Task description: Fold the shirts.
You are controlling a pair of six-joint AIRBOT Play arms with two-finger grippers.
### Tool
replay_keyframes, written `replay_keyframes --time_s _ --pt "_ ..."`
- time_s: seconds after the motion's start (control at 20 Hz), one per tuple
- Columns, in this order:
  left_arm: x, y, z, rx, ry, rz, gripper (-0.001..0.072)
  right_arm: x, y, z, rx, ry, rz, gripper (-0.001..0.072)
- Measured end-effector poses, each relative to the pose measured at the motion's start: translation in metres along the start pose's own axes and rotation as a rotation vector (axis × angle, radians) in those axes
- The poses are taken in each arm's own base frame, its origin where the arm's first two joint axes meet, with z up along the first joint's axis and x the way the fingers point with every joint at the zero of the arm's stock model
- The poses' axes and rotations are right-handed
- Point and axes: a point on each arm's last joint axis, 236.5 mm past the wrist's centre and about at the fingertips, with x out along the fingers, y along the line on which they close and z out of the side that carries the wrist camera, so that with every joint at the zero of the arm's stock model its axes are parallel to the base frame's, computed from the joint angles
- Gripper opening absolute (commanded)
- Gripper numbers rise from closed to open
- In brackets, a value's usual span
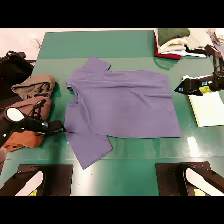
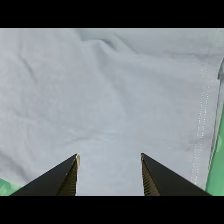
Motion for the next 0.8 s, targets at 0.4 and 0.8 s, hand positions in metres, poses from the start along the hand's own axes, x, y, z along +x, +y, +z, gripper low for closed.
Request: replay_keyframes --time_s 0.4,0.8 --pt "0.028 -0.028 -0.010 0.021 -0.040 -0.074 0.0022 -0.005 0.001 -0.005 0.000 -0.007 0.001 0.0440" --pt "0.003 -0.056 0.014 0.068 -0.094 -0.115 0.0023 0.002 -0.098 -0.094 0.296 0.169 -0.134 0.0537"
